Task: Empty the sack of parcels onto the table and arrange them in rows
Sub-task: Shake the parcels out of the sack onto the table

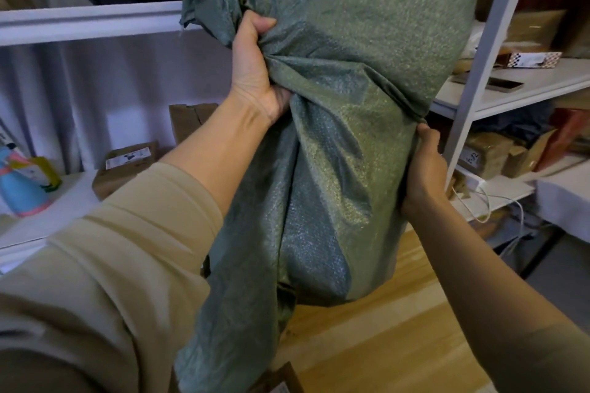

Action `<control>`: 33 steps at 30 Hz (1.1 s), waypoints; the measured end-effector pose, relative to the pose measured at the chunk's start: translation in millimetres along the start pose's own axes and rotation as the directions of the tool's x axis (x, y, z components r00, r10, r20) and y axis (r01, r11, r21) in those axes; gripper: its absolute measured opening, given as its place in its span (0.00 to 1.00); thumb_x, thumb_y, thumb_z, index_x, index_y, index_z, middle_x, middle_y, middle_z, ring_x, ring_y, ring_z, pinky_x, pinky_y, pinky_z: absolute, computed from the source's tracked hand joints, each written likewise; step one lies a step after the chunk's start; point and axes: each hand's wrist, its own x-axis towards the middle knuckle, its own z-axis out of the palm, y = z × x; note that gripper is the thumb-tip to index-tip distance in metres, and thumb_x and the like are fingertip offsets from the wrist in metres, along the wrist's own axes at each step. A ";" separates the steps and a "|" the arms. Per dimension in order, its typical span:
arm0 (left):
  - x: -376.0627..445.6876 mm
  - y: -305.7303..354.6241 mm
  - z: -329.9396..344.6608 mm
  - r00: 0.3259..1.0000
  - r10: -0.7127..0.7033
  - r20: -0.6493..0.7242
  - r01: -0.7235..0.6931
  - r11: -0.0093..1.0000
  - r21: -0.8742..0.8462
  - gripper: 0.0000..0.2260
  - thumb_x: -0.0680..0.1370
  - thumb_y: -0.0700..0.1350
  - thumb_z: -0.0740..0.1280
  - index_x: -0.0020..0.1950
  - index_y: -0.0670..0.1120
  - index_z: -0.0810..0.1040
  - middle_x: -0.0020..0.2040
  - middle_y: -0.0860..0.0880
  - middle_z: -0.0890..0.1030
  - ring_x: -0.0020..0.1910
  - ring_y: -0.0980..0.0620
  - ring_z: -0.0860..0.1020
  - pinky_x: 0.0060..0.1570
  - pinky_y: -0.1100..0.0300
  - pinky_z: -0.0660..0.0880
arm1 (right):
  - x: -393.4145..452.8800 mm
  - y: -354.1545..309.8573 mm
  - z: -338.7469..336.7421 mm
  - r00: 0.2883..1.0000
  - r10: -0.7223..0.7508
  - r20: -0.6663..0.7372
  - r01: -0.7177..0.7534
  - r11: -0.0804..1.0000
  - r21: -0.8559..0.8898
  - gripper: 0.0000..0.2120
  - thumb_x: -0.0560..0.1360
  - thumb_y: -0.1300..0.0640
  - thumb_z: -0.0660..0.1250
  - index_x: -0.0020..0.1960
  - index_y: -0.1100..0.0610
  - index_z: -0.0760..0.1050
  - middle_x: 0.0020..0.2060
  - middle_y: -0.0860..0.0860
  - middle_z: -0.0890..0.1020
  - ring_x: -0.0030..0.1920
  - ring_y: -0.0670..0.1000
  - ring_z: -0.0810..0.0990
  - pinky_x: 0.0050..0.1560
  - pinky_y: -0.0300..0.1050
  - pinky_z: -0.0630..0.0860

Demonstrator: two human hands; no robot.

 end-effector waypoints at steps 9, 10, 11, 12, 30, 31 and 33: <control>-4.4 -7.0 -14.7 0.995 -0.101 0.014 0.101 0.994 0.034 0.12 0.76 0.45 0.57 0.51 0.40 0.75 0.47 0.41 0.79 0.51 0.42 0.77 0.62 0.42 0.73 | -9.1 17.0 5.1 0.955 -0.187 -0.232 0.211 0.974 0.080 0.23 0.64 0.32 0.65 0.42 0.51 0.72 0.43 0.50 0.79 0.47 0.52 0.78 0.57 0.61 0.75; -5.3 -6.9 -15.1 0.994 -0.105 0.010 0.105 0.993 0.055 0.12 0.77 0.45 0.57 0.51 0.40 0.76 0.46 0.41 0.80 0.49 0.42 0.78 0.61 0.43 0.74 | -8.5 17.5 5.5 0.947 -0.208 -0.247 0.233 0.970 0.076 0.22 0.65 0.32 0.66 0.41 0.51 0.71 0.42 0.49 0.78 0.46 0.51 0.78 0.55 0.60 0.75; -5.8 -6.1 -15.0 0.995 -0.103 0.004 0.103 0.992 0.075 0.11 0.77 0.46 0.57 0.49 0.40 0.76 0.44 0.42 0.80 0.47 0.43 0.79 0.59 0.45 0.76 | -8.2 17.2 5.9 0.936 -0.235 -0.262 0.261 0.963 0.067 0.22 0.65 0.32 0.66 0.40 0.50 0.70 0.40 0.49 0.77 0.44 0.51 0.77 0.54 0.59 0.75; -6.5 -4.9 -14.7 0.995 -0.099 -0.001 0.099 0.991 0.093 0.11 0.77 0.46 0.57 0.47 0.41 0.76 0.41 0.42 0.81 0.44 0.44 0.80 0.56 0.47 0.77 | -8.5 15.9 6.4 0.925 -0.266 -0.273 0.291 0.955 0.055 0.21 0.66 0.33 0.67 0.39 0.50 0.69 0.38 0.49 0.76 0.42 0.50 0.76 0.52 0.58 0.75; -23.1 28.7 -12.3 0.999 -0.035 -0.003 0.035 0.971 0.237 0.12 0.78 0.44 0.55 0.43 0.41 0.76 0.39 0.43 0.78 0.41 0.45 0.78 0.51 0.50 0.75 | -16.7 -6.7 35.9 0.802 -0.542 -0.250 0.549 0.835 -0.051 0.11 0.76 0.48 0.61 0.37 0.49 0.65 0.33 0.46 0.69 0.36 0.44 0.67 0.43 0.46 0.66; -24.8 28.1 -14.0 0.999 -0.035 -0.021 0.039 0.969 0.243 0.12 0.78 0.44 0.55 0.43 0.41 0.76 0.38 0.43 0.79 0.40 0.45 0.78 0.51 0.50 0.75 | -16.5 -3.3 36.9 0.809 -0.531 -0.253 0.536 0.843 -0.056 0.11 0.77 0.50 0.60 0.37 0.49 0.65 0.33 0.46 0.69 0.35 0.44 0.67 0.43 0.46 0.66; -28.8 27.1 -16.5 0.998 -0.036 -0.045 0.046 0.967 0.249 0.13 0.78 0.44 0.56 0.41 0.41 0.76 0.36 0.44 0.79 0.38 0.45 0.78 0.49 0.51 0.75 | -16.4 2.4 38.5 0.822 -0.507 -0.259 0.510 0.858 -0.061 0.12 0.78 0.52 0.59 0.36 0.50 0.65 0.33 0.46 0.69 0.35 0.44 0.67 0.43 0.47 0.66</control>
